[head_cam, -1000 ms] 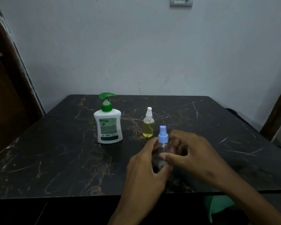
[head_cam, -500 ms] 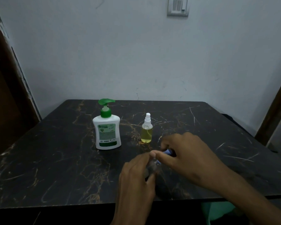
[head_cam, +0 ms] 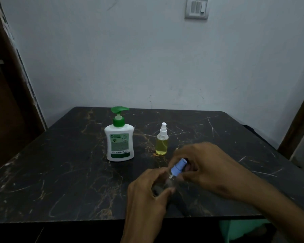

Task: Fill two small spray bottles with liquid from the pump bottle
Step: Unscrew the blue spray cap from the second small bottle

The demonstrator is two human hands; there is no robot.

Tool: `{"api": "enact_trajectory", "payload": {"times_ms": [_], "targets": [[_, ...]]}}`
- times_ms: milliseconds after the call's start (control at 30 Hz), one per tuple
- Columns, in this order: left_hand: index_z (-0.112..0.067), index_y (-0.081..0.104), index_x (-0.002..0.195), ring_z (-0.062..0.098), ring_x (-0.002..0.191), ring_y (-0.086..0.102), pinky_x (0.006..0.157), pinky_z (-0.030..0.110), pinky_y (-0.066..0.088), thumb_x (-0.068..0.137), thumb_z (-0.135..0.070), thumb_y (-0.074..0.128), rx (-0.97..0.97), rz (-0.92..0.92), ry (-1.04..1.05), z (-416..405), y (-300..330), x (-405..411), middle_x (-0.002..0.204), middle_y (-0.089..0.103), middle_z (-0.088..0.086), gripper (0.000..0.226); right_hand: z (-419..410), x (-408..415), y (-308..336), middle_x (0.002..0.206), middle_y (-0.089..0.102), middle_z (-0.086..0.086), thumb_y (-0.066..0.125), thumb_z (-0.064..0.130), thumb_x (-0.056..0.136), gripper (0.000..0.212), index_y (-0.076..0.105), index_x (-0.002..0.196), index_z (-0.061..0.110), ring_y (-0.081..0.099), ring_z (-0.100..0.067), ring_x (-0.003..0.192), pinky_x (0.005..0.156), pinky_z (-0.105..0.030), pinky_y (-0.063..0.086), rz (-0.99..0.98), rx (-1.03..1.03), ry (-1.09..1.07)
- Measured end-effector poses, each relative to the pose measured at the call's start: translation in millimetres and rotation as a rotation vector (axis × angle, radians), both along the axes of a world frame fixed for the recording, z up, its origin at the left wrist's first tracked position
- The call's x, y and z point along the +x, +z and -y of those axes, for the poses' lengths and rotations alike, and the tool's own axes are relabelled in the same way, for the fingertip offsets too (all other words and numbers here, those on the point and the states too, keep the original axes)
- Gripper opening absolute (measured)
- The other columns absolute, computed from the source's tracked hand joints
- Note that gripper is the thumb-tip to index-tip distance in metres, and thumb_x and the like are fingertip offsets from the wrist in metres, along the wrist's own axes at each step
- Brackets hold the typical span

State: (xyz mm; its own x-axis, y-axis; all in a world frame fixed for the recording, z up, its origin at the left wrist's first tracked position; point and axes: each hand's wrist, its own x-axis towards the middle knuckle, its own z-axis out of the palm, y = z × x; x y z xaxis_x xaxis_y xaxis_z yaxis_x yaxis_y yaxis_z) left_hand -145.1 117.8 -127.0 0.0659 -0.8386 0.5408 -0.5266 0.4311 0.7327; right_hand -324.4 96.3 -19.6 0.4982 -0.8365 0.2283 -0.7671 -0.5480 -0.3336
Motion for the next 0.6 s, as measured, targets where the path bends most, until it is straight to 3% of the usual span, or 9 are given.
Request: {"api": "enact_trajectory", "payload": {"times_ms": [100, 167, 233, 333, 433, 600], "targets": [[-0.032, 0.079, 0.105, -0.006, 0.095, 0.067, 0.081, 0.012, 0.05, 0.072, -0.019, 0.09, 0.039, -0.026, -0.022, -3, 6, 1, 0.096, 0.073, -0.022, 0.037, -2, -7, 7, 0.111, 0.072, 0.014, 0.075, 0.002, 0.085, 0.034, 0.079, 0.099, 0.032, 0.067, -0.006, 0.109, 0.091, -0.03, 0.057, 0.152, 0.129, 0.205], [-0.034, 0.078, 0.104, -0.005, 0.094, 0.068, 0.081, 0.015, 0.052, 0.074, -0.016, 0.09, 0.072, -0.048, -0.025, -4, 8, 1, 0.096, 0.073, -0.023, 0.037, -5, -7, 13, 0.115, 0.075, 0.004, 0.071, -0.004, 0.09, 0.028, 0.08, 0.104, 0.018, 0.07, -0.019, 0.113, 0.097, -0.041, 0.058, 0.332, 0.25, 0.328], [-0.033, 0.079, 0.107, -0.003, 0.093, 0.07, 0.08, 0.016, 0.054, 0.074, -0.011, 0.089, 0.083, -0.082, -0.027, -7, 10, 0, 0.097, 0.073, -0.023, 0.041, -2, -6, 12, 0.11, 0.077, 0.004, 0.069, 0.001, 0.095, 0.02, 0.079, 0.105, 0.016, 0.073, -0.017, 0.109, 0.097, -0.04, 0.058, 0.433, 0.203, 0.272], [-0.033, 0.078, 0.109, -0.002, 0.093, 0.071, 0.079, 0.019, 0.055, 0.073, -0.01, 0.089, 0.087, -0.08, -0.028, -10, 9, -1, 0.098, 0.074, -0.022, 0.044, 2, -1, 5, 0.094, 0.076, 0.017, 0.068, 0.037, 0.097, 0.011, 0.077, 0.1, 0.032, 0.071, 0.0, 0.091, 0.081, -0.025, 0.059, 0.219, -0.015, 0.094], [-0.036, 0.078, 0.108, -0.003, 0.093, 0.071, 0.081, 0.02, 0.056, 0.073, -0.008, 0.089, 0.107, -0.094, -0.041, -10, 10, 0, 0.098, 0.074, -0.023, 0.046, 1, 5, -3, 0.076, 0.07, 0.015, 0.062, 0.063, 0.091, 0.03, 0.073, 0.09, 0.035, 0.064, 0.001, 0.069, 0.06, -0.022, 0.051, -0.071, -0.103, -0.034], [-0.032, 0.079, 0.11, -0.004, 0.096, 0.07, 0.083, 0.019, 0.055, 0.074, -0.008, 0.088, 0.113, -0.092, -0.057, -12, 13, 0, 0.102, 0.074, -0.023, 0.044, -5, 6, 9, 0.08, 0.071, 0.024, 0.081, 0.037, 0.085, 0.01, 0.074, 0.091, 0.035, 0.066, 0.008, 0.08, 0.066, -0.017, 0.053, -0.049, -0.034, 0.021]]}}
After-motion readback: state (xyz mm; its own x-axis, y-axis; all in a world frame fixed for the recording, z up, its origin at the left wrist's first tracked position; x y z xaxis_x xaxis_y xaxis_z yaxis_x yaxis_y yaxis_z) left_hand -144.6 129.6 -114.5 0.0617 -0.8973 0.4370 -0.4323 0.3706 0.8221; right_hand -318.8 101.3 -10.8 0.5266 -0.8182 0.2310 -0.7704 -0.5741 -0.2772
